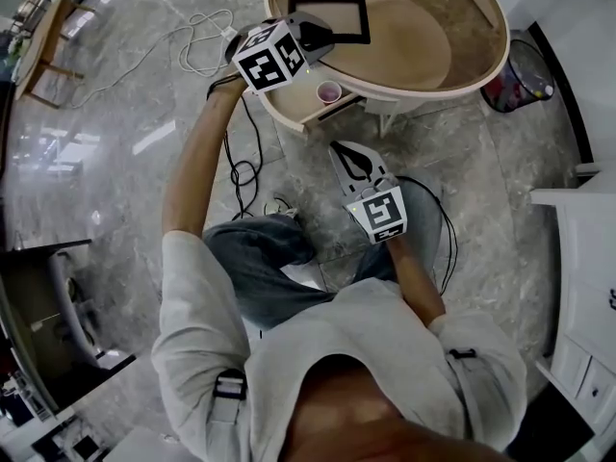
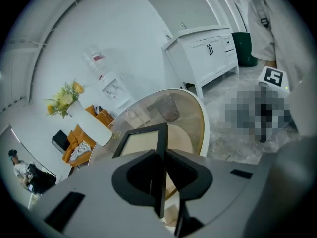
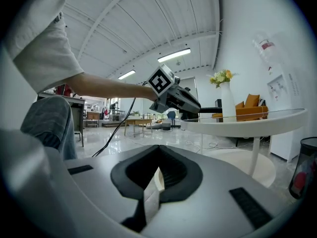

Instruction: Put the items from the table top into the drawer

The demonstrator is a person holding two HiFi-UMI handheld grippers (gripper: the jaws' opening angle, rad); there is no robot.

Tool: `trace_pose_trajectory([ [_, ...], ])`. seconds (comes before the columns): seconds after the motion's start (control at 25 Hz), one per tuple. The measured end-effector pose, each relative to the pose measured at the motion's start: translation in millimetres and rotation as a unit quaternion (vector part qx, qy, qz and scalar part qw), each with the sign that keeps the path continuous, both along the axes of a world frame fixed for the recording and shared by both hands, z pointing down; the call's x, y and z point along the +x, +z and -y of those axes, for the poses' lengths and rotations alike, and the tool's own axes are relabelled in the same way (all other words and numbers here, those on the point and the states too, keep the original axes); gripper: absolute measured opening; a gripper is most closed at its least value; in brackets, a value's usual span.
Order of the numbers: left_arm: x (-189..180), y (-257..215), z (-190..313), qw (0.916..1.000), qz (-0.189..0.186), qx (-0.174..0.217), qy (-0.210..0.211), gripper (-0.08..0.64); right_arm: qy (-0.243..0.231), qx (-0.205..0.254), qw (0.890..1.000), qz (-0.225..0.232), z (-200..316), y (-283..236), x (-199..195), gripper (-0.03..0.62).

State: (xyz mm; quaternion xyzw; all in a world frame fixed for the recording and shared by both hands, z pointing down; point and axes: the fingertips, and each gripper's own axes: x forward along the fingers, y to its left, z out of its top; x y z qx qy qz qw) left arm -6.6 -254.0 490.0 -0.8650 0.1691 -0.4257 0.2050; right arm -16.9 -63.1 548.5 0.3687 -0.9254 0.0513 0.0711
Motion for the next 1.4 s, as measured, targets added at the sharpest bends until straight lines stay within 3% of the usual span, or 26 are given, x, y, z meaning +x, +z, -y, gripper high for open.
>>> trace_pose_trajectory([
  [0.32,-93.5,-29.9,4.8,0.9954,-0.013,0.024,-0.092,0.077,-0.036,-0.003,0.999,0.001,-5.0,2.0,-23.8,0.023],
  [0.56,-192.5,-39.3,-1.4,0.9826,-0.018,0.030,-0.182,0.078,-0.064,-0.011,0.998,-0.001,-9.2,8.5,-47.2,0.023],
  [0.72,-234.8,-32.0,-10.5,0.9752,-0.023,0.022,-0.219,0.077,-0.075,-0.013,0.997,-0.007,-8.8,15.6,-55.4,0.023],
  [0.92,-239.0,13.4,-14.6,0.9752,-0.013,-0.013,-0.221,0.078,-0.073,-0.021,0.997,-0.015,-8.5,21.4,-61.1,0.023],
  [1.4,-178.3,170.7,9.4,0.9751,0.003,-0.121,-0.186,0.078,-0.028,-0.034,0.998,-0.045,6.7,45.2,-36.0,0.023],
])
